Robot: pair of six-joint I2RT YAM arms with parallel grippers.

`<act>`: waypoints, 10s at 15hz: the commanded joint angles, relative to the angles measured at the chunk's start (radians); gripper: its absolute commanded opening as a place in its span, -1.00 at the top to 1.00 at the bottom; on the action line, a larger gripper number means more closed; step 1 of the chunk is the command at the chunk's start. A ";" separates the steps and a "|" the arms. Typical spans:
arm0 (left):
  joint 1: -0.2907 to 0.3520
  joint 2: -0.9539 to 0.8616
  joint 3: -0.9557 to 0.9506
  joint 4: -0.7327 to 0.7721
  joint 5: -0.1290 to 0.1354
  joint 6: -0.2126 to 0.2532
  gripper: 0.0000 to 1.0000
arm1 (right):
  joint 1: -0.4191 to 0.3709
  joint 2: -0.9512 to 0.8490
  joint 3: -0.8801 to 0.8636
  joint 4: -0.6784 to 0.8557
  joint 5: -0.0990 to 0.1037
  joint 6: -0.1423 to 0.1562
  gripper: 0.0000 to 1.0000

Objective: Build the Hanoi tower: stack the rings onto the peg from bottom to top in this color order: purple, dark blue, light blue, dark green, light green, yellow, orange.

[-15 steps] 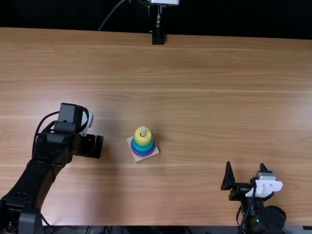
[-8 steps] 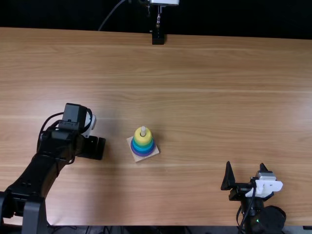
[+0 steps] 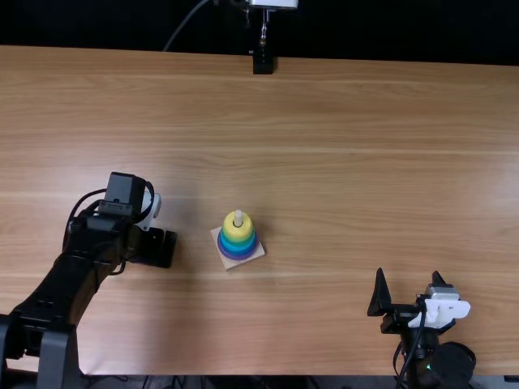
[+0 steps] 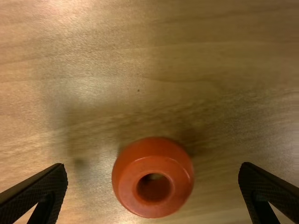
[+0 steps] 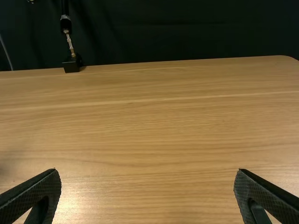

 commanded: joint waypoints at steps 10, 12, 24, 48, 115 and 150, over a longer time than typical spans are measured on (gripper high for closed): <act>-0.010 0.021 0.004 -0.019 0.024 0.010 -1.00 | -0.010 -0.013 -0.063 -0.072 -0.002 0.000 -1.00; -0.010 0.026 0.003 -0.019 0.024 0.010 -1.00 | -0.010 -0.013 -0.063 -0.072 0.000 0.000 -1.00; 0.001 0.072 0.015 -0.019 0.028 0.010 1.00 | -0.010 -0.013 -0.063 -0.072 0.000 0.000 -1.00; -0.205 0.012 0.773 -0.715 0.068 -0.010 1.00 | -0.010 -0.013 -0.063 -0.072 0.000 0.000 -1.00; 0.128 -0.896 -0.214 0.316 -0.009 -0.134 -1.00 | -0.010 -0.013 -0.063 -0.072 0.000 0.000 -1.00; 0.122 -1.662 -0.955 0.195 -0.013 -0.137 -1.00 | -0.010 -0.013 -0.063 -0.072 0.000 0.000 -1.00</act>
